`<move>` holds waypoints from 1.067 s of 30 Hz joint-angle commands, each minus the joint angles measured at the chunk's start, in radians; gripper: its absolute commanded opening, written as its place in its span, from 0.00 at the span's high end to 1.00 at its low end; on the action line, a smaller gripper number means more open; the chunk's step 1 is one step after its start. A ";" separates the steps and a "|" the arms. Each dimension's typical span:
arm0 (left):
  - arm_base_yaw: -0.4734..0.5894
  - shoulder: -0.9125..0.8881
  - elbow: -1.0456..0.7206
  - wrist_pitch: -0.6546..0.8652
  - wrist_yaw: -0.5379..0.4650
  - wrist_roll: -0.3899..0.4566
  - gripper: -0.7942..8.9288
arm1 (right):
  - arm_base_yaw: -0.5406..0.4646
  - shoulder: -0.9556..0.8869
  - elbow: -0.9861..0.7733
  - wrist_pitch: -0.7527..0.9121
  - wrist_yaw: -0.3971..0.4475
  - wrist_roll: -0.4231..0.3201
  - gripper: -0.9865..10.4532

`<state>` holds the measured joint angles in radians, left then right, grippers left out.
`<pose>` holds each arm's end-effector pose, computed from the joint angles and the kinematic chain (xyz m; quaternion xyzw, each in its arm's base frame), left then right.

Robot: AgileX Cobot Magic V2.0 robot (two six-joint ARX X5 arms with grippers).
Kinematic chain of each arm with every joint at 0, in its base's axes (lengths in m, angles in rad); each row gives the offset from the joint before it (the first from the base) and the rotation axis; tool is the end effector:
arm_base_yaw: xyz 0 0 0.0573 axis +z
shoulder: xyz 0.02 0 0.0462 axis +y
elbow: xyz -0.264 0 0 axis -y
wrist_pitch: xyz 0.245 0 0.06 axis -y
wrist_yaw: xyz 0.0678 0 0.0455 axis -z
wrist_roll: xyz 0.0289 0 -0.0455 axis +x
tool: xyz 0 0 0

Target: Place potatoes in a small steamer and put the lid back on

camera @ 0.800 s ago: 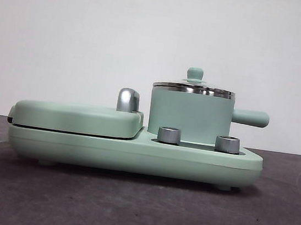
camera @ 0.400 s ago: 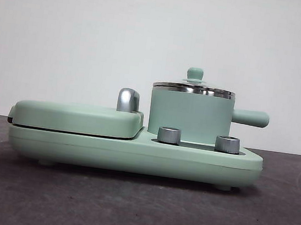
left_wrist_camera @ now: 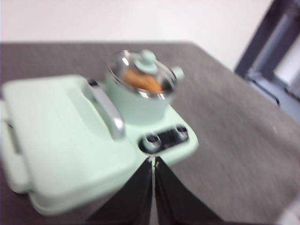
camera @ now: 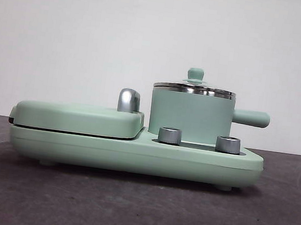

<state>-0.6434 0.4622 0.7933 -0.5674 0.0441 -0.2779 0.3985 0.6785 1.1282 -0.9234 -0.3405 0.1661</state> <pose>0.0711 -0.0549 0.3350 -0.0950 0.1579 -0.3158 0.9307 0.0825 0.0452 0.3864 0.0684 0.2629 0.3304 0.9039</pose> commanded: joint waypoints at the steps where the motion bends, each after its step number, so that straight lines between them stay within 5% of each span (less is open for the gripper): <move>1: 0.072 -0.039 -0.051 0.085 0.002 0.004 0.91 | 0.005 0.006 0.010 0.011 0.000 0.010 0.89; 8: 0.342 -0.204 -0.417 0.438 0.001 0.060 0.91 | 0.005 0.006 0.010 0.011 0.000 0.010 0.89; 13: 0.485 -0.278 -0.597 0.439 0.000 0.097 0.91 | 0.005 0.006 0.010 0.011 0.000 0.010 0.89; 19: 0.538 -0.331 -0.702 0.433 0.000 0.188 0.91 | 0.005 0.006 0.010 0.011 0.000 0.010 0.89; 32: 0.651 -0.460 -0.781 0.380 -0.001 0.188 0.91 | 0.005 0.006 0.010 0.011 0.000 0.010 0.89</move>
<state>0.0063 0.0086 0.0326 -0.1799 0.0429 -0.0978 0.3985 0.6785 1.1282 -0.9230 -0.3405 0.1661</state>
